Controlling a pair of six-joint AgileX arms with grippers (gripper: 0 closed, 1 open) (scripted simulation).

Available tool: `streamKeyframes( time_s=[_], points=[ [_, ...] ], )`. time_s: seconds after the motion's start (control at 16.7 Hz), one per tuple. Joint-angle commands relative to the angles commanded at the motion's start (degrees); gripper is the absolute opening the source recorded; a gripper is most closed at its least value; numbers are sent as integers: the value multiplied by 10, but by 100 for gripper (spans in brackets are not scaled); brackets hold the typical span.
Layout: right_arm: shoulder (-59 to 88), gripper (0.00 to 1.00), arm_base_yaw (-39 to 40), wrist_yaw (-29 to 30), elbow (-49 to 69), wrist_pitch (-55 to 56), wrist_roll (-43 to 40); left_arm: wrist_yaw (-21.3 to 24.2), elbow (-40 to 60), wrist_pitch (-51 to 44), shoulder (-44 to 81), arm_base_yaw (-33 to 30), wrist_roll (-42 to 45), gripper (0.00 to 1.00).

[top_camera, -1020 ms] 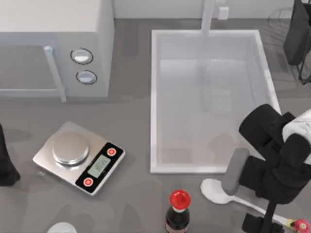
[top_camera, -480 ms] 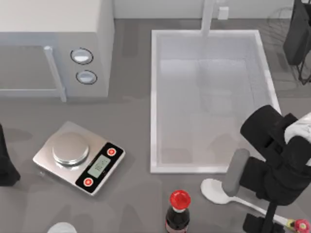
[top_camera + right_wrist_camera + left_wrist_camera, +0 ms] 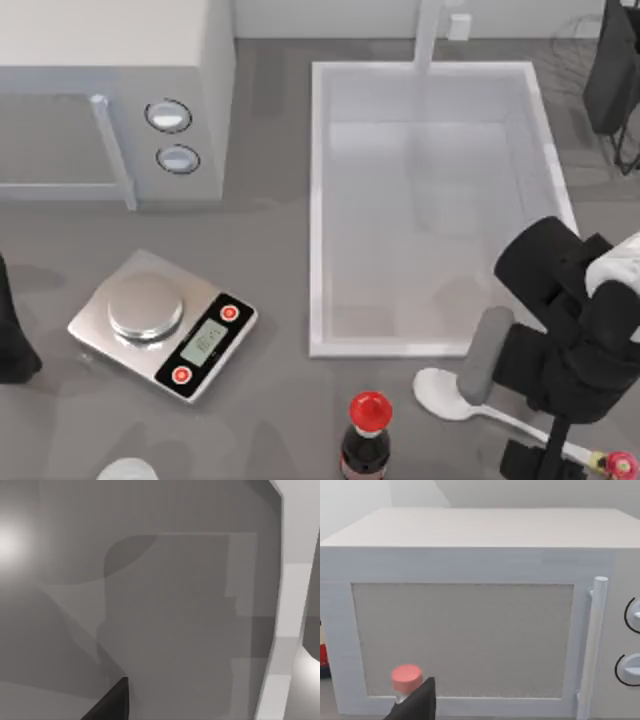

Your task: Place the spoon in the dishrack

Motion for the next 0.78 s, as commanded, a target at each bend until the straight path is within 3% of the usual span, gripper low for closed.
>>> streamKeyframes(
  time_s=[0.18,0.24,0.66,0.78],
  points=[
    [0,2,0,0,0,0,0,0,0,0,0,0,0,100],
    [0,0,0,0,0,0,0,0,0,0,0,0,0,100],
    [0,0,0,0,0,0,0,0,0,0,0,0,0,100],
    [-39,0,-1,-11,19,-43,3,0,0,0,0,0,0,100]
  ],
)
